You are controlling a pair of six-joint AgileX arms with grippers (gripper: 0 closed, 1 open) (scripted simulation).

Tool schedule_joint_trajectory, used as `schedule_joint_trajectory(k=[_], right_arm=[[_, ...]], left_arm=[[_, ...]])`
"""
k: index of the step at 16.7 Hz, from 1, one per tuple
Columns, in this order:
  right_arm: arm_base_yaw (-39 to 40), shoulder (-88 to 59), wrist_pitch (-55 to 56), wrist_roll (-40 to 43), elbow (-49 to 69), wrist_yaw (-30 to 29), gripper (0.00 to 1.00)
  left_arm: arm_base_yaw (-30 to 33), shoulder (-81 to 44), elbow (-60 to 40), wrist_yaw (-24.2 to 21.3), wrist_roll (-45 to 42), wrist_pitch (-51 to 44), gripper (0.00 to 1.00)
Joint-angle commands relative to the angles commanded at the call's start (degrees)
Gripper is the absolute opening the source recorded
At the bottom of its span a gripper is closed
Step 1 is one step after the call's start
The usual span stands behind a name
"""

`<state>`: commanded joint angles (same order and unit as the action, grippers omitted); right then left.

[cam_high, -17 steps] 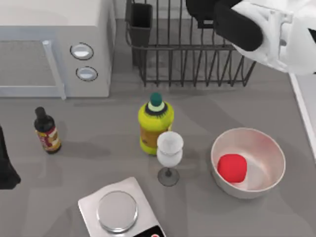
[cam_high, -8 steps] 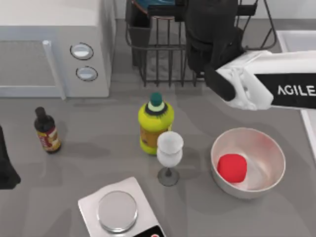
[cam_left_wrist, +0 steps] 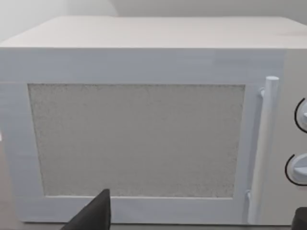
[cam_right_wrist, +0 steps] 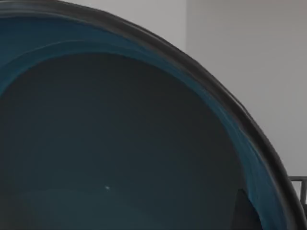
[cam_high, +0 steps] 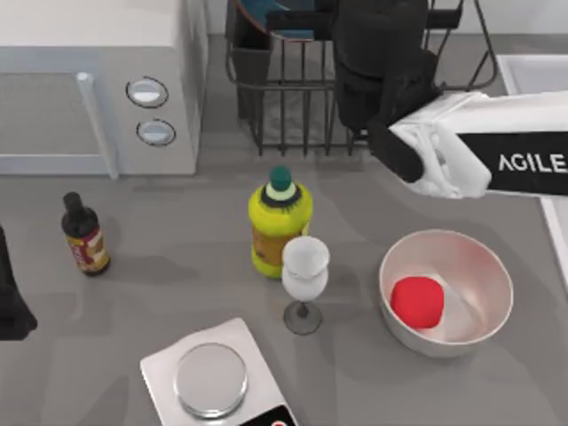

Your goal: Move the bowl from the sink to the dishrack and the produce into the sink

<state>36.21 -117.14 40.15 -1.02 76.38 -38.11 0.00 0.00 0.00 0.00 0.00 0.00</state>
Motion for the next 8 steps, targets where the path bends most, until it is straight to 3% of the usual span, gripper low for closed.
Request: schedule_joint_trajectory(k=[8], right_arm=[[0.0, 0.0, 0.0, 0.0, 0.0, 0.0, 0.9]], left_arm=[[0.0, 0.0, 0.0, 0.0, 0.0, 0.0, 1.0]])
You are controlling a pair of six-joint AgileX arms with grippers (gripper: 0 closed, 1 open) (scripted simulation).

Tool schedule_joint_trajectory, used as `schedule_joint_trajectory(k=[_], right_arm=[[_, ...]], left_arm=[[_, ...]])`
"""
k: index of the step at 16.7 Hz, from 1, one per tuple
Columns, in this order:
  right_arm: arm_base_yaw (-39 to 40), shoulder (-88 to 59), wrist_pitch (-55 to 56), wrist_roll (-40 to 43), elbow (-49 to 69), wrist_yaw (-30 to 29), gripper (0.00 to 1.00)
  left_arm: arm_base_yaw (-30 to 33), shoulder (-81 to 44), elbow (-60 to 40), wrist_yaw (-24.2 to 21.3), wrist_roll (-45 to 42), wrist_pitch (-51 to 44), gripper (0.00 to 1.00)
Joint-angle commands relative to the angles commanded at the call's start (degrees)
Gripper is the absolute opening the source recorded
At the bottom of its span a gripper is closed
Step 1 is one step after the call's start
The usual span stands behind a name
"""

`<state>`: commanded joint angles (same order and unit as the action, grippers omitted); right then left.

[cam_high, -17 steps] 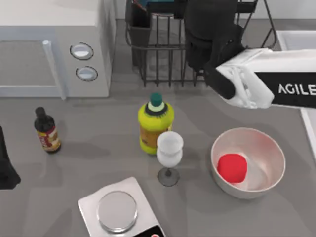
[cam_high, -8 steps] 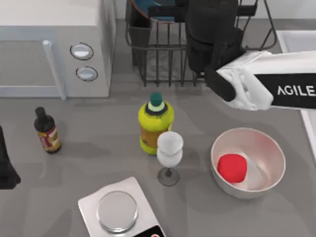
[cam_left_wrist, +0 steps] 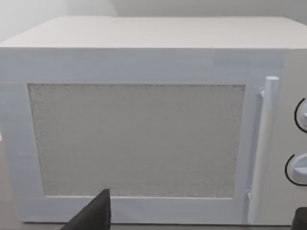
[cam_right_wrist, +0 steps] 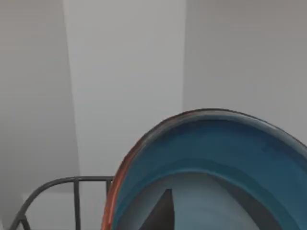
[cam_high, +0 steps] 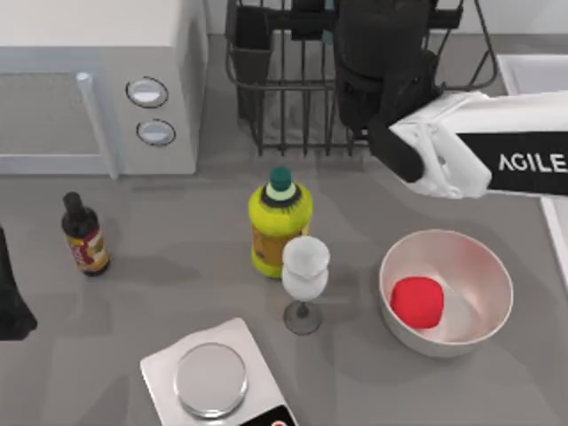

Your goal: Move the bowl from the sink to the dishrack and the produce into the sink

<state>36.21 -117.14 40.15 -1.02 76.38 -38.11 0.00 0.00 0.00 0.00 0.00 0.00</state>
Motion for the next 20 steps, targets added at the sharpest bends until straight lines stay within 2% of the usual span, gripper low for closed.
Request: schedule_joint_trajectory(k=[1, 2, 12, 16, 20], right_arm=[[0.0, 0.0, 0.0, 0.0, 0.0, 0.0, 0.98], [0.0, 0.0, 0.0, 0.0, 0.0, 0.0, 1.0], [-0.4, 0.6, -0.5, 0.0, -0.5, 0.3, 1.0], [-6.3, 9.0, -7.4, -0.1, -7.9, 4.3, 1.0], [-14.9, 26.9, -18.0, 0.0, -20.9, 11.5, 1.0]], left_arm=[[0.0, 0.0, 0.0, 0.0, 0.0, 0.0, 1.0], [0.0, 0.0, 0.0, 0.0, 0.0, 0.0, 1.0], [0.0, 0.0, 0.0, 0.0, 0.0, 0.0, 1.0], [0.0, 0.0, 0.0, 0.0, 0.0, 0.0, 1.0], [0.0, 0.0, 0.0, 0.0, 0.0, 0.0, 1.0]])
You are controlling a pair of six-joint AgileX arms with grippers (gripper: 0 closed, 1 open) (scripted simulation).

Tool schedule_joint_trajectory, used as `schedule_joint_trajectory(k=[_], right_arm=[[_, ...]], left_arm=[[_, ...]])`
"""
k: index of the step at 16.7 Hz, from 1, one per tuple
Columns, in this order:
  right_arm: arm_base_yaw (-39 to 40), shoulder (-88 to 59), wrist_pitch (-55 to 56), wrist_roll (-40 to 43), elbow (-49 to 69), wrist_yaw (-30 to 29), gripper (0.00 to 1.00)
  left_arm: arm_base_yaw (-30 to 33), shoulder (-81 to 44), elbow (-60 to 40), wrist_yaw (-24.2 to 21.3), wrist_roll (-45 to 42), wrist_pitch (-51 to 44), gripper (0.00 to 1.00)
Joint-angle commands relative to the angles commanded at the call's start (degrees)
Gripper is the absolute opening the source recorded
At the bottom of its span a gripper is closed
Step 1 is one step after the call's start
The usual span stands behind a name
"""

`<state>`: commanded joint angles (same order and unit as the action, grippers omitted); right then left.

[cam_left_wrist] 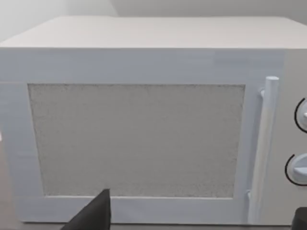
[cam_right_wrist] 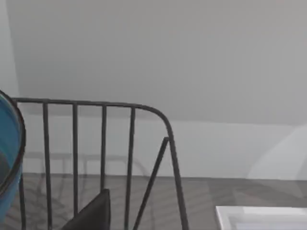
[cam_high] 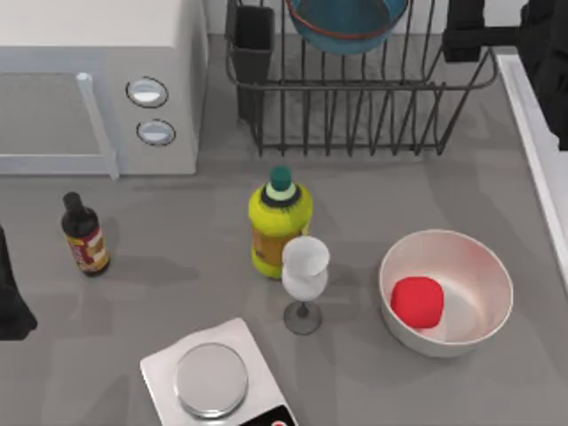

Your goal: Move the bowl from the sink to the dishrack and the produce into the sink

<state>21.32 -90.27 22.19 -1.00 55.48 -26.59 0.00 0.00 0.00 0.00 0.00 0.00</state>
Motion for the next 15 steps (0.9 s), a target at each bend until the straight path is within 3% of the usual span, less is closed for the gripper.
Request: schedule_joint_trajectory(k=[10, 15], right_arm=[[-17.6, 64.4, -20.4, 0.4, -38.0, 19.2, 1.0], [-21.0, 84.5, -22.6, 0.8, -51.4, 25.0, 1.0]], left_arm=[[0.0, 0.0, 0.0, 0.0, 0.0, 0.0, 1.0], [0.0, 0.0, 0.0, 0.0, 0.0, 0.0, 1.0]])
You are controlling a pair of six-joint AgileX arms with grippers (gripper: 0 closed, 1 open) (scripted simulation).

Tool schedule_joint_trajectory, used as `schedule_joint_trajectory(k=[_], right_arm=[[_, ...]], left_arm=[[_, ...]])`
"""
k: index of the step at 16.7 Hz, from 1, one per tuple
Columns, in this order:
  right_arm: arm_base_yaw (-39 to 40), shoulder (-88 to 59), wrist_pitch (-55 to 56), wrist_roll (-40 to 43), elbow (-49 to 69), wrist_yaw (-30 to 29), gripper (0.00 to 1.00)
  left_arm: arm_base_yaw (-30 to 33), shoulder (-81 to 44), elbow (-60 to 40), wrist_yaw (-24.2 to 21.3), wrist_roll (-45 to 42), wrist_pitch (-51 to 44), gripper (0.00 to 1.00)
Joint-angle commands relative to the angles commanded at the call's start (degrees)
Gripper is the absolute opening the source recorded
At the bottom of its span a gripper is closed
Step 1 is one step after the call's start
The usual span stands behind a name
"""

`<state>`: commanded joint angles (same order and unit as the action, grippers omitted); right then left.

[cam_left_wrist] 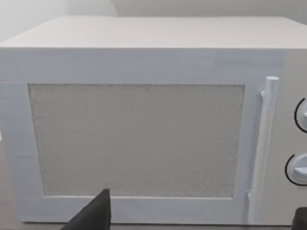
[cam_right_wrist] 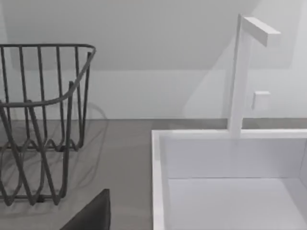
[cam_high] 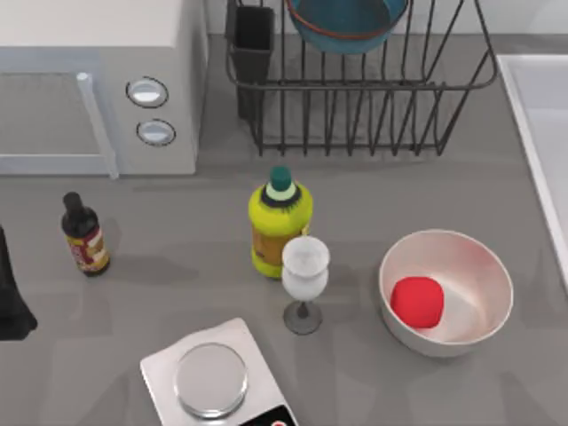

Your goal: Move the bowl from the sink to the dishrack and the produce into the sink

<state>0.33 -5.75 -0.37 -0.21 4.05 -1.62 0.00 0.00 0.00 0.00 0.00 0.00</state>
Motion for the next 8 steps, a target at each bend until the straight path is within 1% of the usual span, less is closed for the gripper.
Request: schedule_joint_trajectory(k=[3, 8], right_arm=[[-0.3, 5.1, 0.3, 0.2, -3.7, 1.5, 1.0], [-0.3, 5.7, 0.4, 0.2, -4.1, 1.6, 1.0]], left_arm=[[0.0, 0.0, 0.0, 0.0, 0.0, 0.0, 1.0], [0.0, 0.0, 0.0, 0.0, 0.0, 0.0, 1.0]])
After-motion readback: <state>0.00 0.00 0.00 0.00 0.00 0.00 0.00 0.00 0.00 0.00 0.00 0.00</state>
